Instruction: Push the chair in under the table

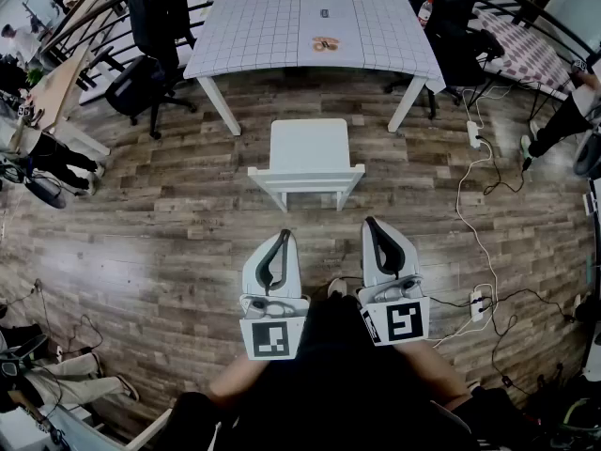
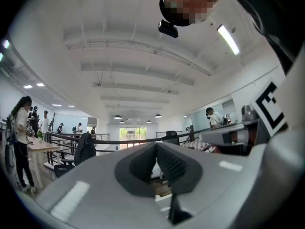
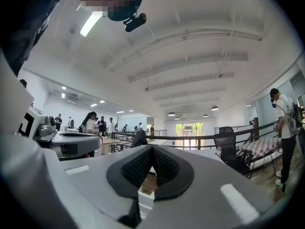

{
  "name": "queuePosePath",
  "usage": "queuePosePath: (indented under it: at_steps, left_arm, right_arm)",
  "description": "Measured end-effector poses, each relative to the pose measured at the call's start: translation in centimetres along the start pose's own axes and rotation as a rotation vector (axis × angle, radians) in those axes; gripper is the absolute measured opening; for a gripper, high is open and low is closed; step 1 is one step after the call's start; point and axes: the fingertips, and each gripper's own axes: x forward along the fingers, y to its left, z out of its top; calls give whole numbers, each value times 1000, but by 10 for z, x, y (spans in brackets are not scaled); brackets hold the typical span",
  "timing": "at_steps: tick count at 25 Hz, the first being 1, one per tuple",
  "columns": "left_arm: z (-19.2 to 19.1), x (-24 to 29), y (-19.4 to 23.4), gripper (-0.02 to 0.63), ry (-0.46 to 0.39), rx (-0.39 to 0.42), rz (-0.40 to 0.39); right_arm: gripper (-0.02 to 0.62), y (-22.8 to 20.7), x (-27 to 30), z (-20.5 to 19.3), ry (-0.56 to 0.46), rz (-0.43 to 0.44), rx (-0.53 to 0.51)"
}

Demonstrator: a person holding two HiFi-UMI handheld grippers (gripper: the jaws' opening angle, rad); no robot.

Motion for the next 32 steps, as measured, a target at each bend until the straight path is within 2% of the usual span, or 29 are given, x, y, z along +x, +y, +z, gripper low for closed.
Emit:
queuePosePath:
  at_steps: [8, 17, 23, 28, 32]
  left_arm:
    - [-6, -6, -14, 9, -6, -22, 15]
    - [-3, -3, -17, 9, -8, -13, 67]
    - [0, -4, -26, 9, -34, 15, 102]
    - [-9, -6, -39, 9, -1, 18, 102]
    - [-9, -3, -42, 9, 11, 24, 106]
  right_arm:
    - [-3, -4, -18, -2, -44, 47, 61]
    - [-3, -25, -23, -3, -36, 30, -8]
    - [-2, -40, -32, -8, -41, 36, 3]
    - [-3, -49, -39, -24, -2, 34, 29]
    - [-2, -54, -38, -39, 73, 35, -11]
